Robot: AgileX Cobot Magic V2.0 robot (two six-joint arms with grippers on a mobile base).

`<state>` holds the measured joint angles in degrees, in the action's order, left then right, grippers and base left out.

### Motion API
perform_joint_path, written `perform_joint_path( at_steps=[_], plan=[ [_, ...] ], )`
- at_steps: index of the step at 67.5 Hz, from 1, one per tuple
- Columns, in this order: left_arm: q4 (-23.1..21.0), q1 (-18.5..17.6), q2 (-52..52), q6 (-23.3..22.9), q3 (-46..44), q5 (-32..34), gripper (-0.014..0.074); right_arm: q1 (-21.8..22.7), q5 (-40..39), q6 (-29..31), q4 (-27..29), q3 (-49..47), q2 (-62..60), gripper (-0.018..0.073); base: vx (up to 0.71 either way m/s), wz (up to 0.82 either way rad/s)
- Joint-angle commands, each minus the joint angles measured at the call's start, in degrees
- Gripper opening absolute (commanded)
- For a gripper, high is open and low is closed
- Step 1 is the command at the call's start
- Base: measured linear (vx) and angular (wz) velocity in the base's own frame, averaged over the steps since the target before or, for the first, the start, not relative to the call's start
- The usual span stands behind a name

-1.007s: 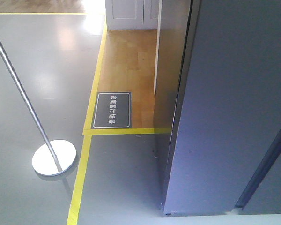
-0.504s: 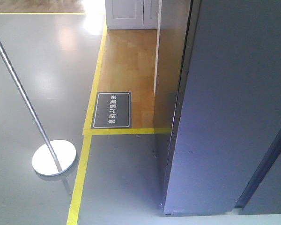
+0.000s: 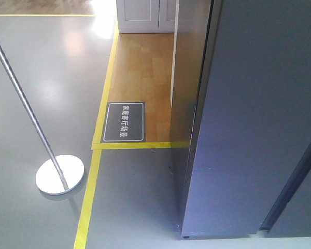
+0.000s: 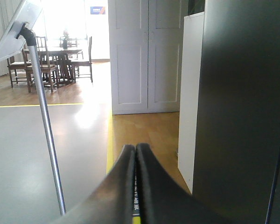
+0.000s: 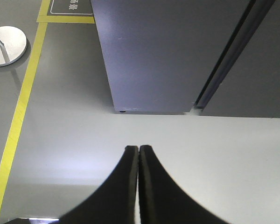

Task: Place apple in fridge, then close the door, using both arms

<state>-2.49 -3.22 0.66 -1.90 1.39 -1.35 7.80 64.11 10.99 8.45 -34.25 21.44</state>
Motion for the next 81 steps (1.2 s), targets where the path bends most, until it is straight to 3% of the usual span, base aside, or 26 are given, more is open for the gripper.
perform_joint_path(
  at_steps=[1,81],
  plan=[
    [-0.7,0.2,1.1,-0.5,0.8,4.5,-0.0006,0.1,-2.8,0.1,0.2,-1.4,0.6,-0.0004,0.0,0.0],
    [-0.7,2.6,0.9,-0.7,0.7,4.2,-0.0006,0.1,-2.7,0.1,0.2,-1.4,0.6,-0.0004,0.0,0.0]
  ],
)
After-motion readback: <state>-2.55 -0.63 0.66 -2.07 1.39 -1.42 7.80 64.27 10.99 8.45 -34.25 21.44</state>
